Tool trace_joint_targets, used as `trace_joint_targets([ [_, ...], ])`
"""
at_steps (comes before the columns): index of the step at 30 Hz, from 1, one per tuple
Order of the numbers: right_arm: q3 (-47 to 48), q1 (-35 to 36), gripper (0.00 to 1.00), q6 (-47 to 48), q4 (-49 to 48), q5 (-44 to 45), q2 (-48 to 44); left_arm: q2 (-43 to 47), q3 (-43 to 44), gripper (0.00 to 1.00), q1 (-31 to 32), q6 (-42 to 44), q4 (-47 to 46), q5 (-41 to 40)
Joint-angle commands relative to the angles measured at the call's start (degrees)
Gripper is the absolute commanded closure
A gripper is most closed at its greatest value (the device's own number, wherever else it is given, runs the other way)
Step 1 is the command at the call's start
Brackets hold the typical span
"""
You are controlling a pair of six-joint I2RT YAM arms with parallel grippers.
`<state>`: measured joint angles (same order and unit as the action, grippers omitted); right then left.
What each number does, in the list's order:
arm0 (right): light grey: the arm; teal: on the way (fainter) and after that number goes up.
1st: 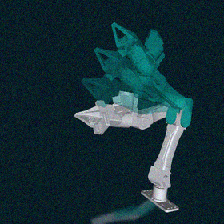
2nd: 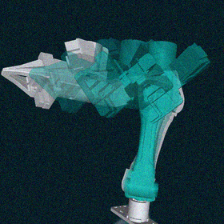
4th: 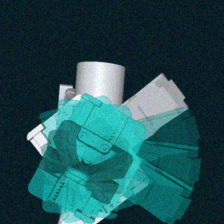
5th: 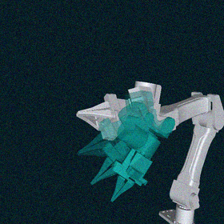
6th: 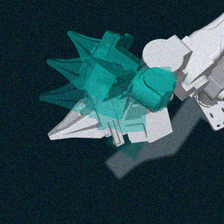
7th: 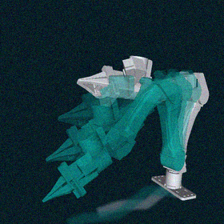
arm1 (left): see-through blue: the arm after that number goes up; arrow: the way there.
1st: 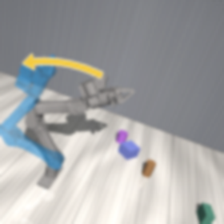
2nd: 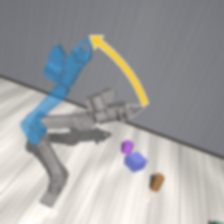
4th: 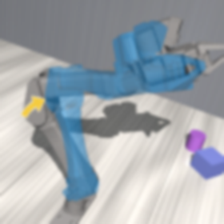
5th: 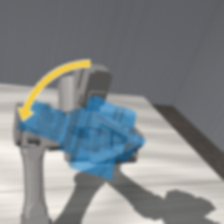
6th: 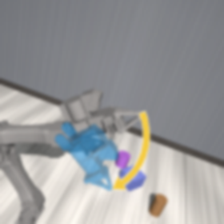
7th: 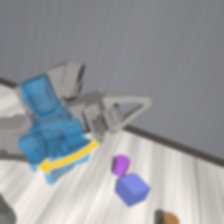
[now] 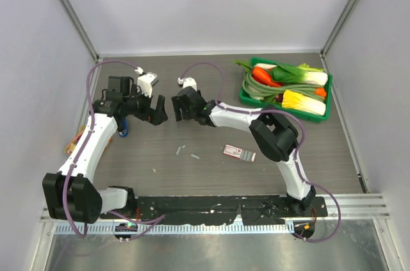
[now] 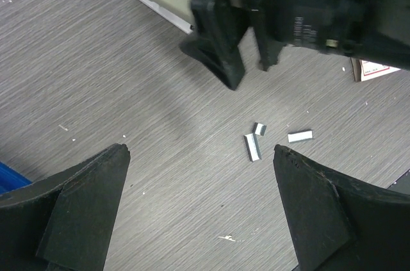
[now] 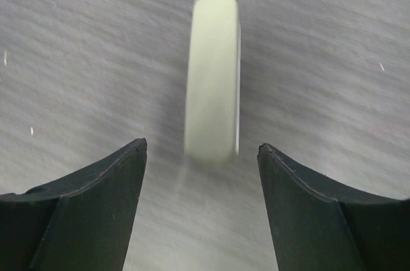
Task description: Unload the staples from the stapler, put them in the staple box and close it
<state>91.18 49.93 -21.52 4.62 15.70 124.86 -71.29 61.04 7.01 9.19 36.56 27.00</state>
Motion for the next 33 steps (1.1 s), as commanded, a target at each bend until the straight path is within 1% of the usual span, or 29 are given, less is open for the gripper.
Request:
trace_joint_targets([
  [1,-6.43,0.25,0.23,1.91,1.09,0.03,-12.86,-0.95,0.84,0.00,-0.06,0.74,1.06,0.42],
  [2,-8.36,0.17,0.22,2.18,1.18,-0.15,-16.54,-1.05,1.01,0.00,-0.06,0.74,1.15,0.42],
  [3,-12.21,-0.01,0.22,2.70,1.44,-0.58,-18.75,-1.13,1.02,0.00,-0.15,1.00,1.24,0.42],
  [5,-16.19,-0.10,0.21,4.11,2.49,-1.99,-22.36,-1.22,0.75,0.00,-0.06,1.53,1.24,0.51],
  [6,-20.12,-0.10,0.21,4.81,3.02,-2.17,-26.38,-1.22,0.66,0.00,-0.06,1.62,1.32,0.51],
  [10,-28.58,-0.10,0.19,7.54,8.45,-3.22,-34.40,-1.49,0.49,0.00,0.03,3.37,2.81,2.52],
  [13,-34.39,-0.10,0.18,8.42,11.45,-3.40,-39.58,-2.28,0.31,0.00,1.78,5.57,4.83,3.14],
  [16,-38.96,-0.19,0.18,8.16,13.04,-2.70,-43.19,-2.81,-0.65,0.00,5.03,7.15,5.37,0.86],
  [19,-42.04,-0.19,0.16,9.74,13.83,-4.63,-45.14,-3.24,-1.09,0.00,6.62,7.24,5.02,-0.29],
  [22,-44.15,-0.19,0.15,12.28,14.27,-3.75,-46.19,-4.30,-0.57,0.00,6.79,7.16,5.19,-0.20],
  [26,-43.19,-0.10,0.15,14.48,16.20,-1.82,-44.01,-5.00,-0.22,0.00,6.71,7.24,5.54,-0.11],
  [33,-42.13,-0.19,0.15,15.98,17.09,-4.80,-39.52,-5.00,-0.48,0.00,6.71,8.12,6.25,-1.07],
])
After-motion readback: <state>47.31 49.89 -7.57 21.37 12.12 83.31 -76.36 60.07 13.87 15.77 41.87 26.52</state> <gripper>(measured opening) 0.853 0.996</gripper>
